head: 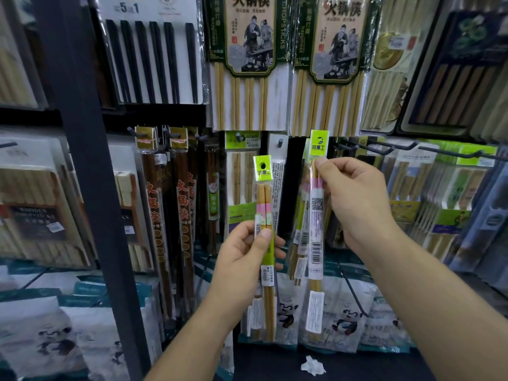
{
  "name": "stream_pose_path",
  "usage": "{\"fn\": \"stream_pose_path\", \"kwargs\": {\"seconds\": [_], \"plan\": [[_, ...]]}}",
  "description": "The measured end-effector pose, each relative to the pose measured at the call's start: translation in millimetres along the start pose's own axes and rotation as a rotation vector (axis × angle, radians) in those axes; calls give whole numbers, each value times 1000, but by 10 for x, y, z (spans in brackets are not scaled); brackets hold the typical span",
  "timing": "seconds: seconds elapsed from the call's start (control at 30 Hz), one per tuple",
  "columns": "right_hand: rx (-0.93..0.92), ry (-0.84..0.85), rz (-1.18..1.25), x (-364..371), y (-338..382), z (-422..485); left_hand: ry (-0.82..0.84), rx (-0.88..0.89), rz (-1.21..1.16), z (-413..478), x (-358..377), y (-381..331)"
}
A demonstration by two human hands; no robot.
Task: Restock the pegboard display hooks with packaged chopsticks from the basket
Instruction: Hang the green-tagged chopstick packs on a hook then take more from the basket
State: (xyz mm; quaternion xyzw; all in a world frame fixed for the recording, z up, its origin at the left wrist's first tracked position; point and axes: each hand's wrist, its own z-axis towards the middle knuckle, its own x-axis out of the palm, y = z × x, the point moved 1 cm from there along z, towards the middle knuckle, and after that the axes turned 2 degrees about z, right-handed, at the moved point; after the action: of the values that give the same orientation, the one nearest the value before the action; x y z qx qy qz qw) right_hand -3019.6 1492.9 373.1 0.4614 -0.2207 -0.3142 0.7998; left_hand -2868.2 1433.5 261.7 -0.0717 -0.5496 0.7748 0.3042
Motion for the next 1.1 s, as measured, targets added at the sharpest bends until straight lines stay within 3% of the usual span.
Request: {"fn": "stream_pose_path", "kwargs": {"seconds": [0.43,0.77,0.83,0.97,1.1], "plan": [[22,-5,23,-9,-58,28,-41,-19,23,-15,-10,-21],[-93,-106,-240,-85,-203,-69,-53,-18,9,-33,8,-42],[-143,-60,-255,-51,-210,-163,-41,-22,-9,-36,16,-48],[-110,208,-210,90,-221,-336,-7,-19,-25,-29,55,-57],[-67,261,-154,144,-208,-354,21,-13,19,-36,86,-31]]}}
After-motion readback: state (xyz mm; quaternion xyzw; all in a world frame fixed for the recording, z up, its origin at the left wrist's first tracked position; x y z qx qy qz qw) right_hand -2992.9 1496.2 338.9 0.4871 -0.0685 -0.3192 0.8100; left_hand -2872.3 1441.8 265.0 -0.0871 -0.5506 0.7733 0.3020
